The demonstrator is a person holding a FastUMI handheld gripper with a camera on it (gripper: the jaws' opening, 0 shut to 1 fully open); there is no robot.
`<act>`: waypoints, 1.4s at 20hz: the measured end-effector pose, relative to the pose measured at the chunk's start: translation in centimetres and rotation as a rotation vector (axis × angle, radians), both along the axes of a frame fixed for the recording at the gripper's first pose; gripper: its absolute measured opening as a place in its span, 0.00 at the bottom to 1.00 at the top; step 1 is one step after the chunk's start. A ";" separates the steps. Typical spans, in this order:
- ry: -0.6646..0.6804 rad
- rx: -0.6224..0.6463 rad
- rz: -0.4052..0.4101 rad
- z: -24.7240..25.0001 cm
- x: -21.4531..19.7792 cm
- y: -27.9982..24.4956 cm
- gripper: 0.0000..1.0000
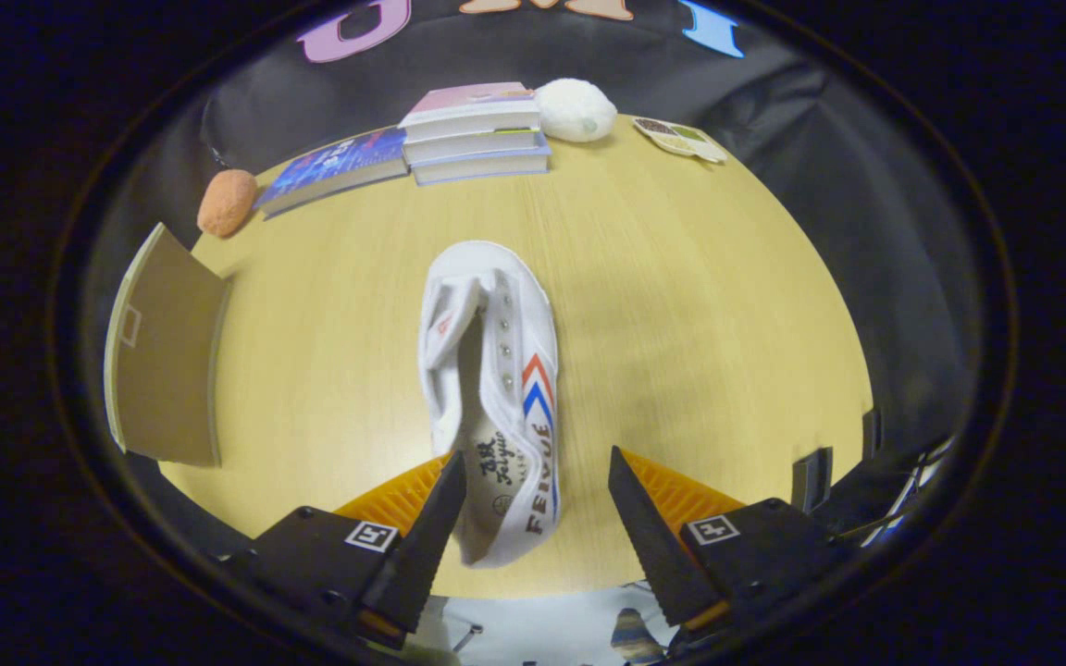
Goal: Open the storage box then place both shoes into the box .Put the left shoe in first, then the right shoe, with the right side of both shoes facing outward in a uniform manner.
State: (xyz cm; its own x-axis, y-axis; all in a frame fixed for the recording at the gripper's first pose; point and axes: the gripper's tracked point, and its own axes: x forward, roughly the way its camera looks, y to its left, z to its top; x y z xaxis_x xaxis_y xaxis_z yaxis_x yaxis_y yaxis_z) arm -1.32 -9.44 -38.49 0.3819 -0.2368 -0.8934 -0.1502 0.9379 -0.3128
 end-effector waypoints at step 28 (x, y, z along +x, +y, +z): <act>-0.025 0.625 -0.541 -1.6 2.3 5.2 0.12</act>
State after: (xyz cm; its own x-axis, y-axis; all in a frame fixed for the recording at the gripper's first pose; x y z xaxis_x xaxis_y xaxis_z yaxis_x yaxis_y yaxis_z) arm 1.01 -4.23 -40.06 0.3797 0.1445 -0.9137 0.3717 0.8806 0.2937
